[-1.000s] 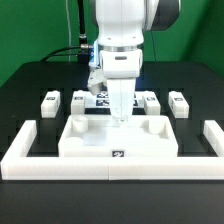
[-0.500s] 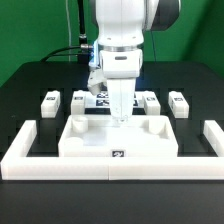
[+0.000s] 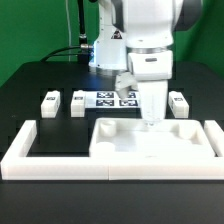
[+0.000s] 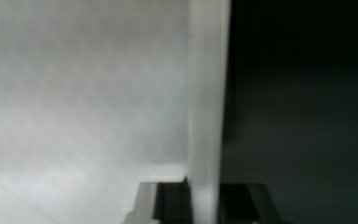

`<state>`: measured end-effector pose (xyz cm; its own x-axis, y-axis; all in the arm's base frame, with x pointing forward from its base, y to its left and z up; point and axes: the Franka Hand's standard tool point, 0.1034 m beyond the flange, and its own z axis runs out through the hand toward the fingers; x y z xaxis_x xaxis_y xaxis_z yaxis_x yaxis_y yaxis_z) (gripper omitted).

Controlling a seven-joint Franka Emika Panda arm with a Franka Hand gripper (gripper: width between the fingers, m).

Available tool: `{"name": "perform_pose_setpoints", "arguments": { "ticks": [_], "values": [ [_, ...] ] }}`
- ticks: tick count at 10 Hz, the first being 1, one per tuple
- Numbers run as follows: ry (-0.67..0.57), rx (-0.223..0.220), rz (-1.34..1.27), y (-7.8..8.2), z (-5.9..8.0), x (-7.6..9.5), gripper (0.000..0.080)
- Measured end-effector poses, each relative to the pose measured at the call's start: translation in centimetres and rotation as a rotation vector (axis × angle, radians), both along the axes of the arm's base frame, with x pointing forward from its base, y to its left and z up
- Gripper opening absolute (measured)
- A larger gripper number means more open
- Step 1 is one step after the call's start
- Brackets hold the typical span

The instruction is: Assemble desk

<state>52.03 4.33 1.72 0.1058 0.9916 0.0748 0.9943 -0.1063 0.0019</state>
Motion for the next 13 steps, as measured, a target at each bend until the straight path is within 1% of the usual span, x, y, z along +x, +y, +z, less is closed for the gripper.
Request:
{"name": "perform_pose_setpoints", "arguments": {
  "ticks": [1,3,8,9,10,11,12,13],
  "values": [
    [0.003,-0.008,0.002,0.0,-0.01,0.04,0.0055],
    [0.012,-0.011,0.042,-0.11,-0.02,0.4,0.0055],
    [0.01,-0.016,0.064,-0.17,-0.02,0.38,0.0055],
    [0.01,-0.016,0.064,-0.19,-0.02,0.38,0.0147],
    [0.01,-0.016,0.064,-0.2,-0.03,0.38,0.033],
    [0.01,-0.016,0.063,-0.21,-0.03,0.38,0.048],
    [0.01,-0.016,0.063,-0.22,-0.03,0.38,0.048],
    [0.01,-0.016,0.063,-0.23,-0.03,0.38,0.061]
  ]
}}
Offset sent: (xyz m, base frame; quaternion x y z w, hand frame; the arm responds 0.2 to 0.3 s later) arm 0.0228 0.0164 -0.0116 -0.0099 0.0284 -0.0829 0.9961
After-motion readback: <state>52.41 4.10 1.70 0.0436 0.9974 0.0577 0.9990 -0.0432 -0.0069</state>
